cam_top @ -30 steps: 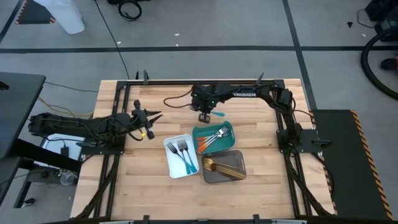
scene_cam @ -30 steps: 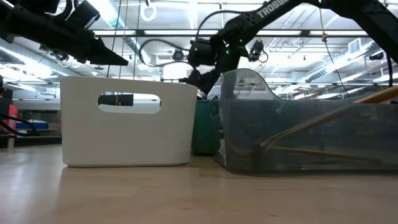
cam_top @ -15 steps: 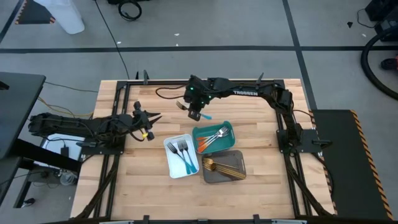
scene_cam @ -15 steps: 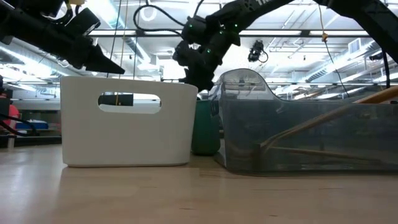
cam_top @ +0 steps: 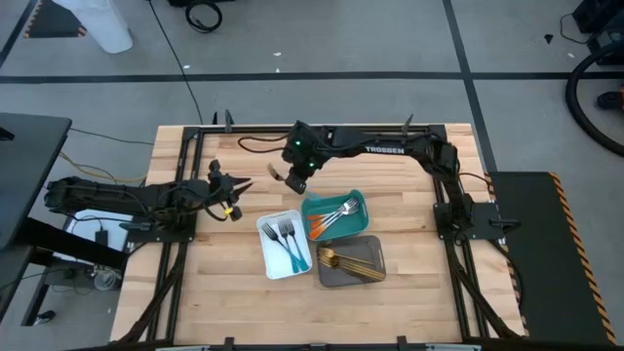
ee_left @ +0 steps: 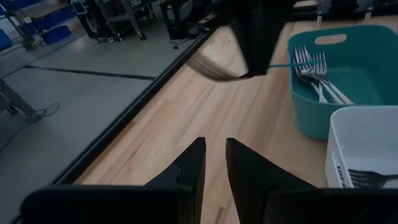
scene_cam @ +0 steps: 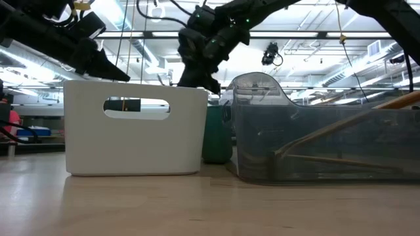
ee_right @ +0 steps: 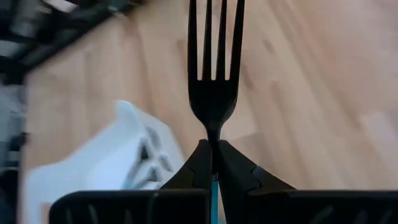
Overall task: Sort silverware by color (type)
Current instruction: Put the blue fork into the white bin
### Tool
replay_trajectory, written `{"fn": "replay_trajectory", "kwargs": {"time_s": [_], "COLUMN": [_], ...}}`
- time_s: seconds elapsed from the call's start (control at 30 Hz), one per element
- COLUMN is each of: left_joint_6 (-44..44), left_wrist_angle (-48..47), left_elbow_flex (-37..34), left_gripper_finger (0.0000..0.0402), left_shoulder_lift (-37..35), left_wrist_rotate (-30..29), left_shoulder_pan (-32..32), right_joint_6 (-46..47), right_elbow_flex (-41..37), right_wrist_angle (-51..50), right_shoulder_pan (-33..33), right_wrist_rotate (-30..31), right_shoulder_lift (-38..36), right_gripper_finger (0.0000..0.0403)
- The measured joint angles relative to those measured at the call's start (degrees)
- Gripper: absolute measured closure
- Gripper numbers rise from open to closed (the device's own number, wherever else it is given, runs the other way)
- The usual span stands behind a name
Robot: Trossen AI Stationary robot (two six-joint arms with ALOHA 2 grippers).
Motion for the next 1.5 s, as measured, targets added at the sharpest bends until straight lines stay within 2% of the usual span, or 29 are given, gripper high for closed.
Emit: {"fn": "replay_trajectory", "kwargs": {"time_s": [0.1, 0.3, 0.6, 0.7, 1.2, 1.33, 1.5], "left_joint_6": [-1.3, -1.7, -2.8, -2.8, -4.3, -5.4, -4.4], "left_wrist_angle": [-0.6, -0.6, -0.1, -0.1, -2.8, -3.2, -3.2], "left_elbow_flex": [0.0, 0.0, 0.0, 0.0, 0.0, 0.0, 0.0], "left_gripper_finger": [0.0331, 0.0331, 0.0331, 0.0331, 0.0331, 0.0331, 0.0331], "left_shoulder_lift": [0.0, 0.0, 0.0, 0.0, -0.1, -0.1, -0.1], "left_wrist_rotate": [0.0, 0.0, 0.0, 0.0, 0.4, 2.4, 2.2], "left_shoulder_pan": [0.0, 0.0, 0.0, 0.0, 0.0, 0.0, 0.0], "right_joint_6": [2.5, 9.0, 10.4, 11.9, 9.1, 8.1, 8.8], "right_elbow_flex": [0.0, 0.0, -0.2, -0.6, -0.6, -0.6, -0.7], "right_wrist_angle": [2.4, 3.0, 7.8, 9.3, 10.8, 10.8, 10.8], "right_shoulder_pan": [1.2, 3.3, 6.1, 7.3, 11.4, 11.4, 11.3], "right_wrist_rotate": [-2.0, -1.4, -1.1, 0.8, 8.9, 9.2, 8.9], "right_shoulder_lift": [0.0, 0.0, 0.0, 0.0, 0.0, 0.0, 0.0], "right_gripper_finger": [0.0387, 0.0387, 0.0387, 0.0387, 0.0387, 0.0387, 0.0387]}}
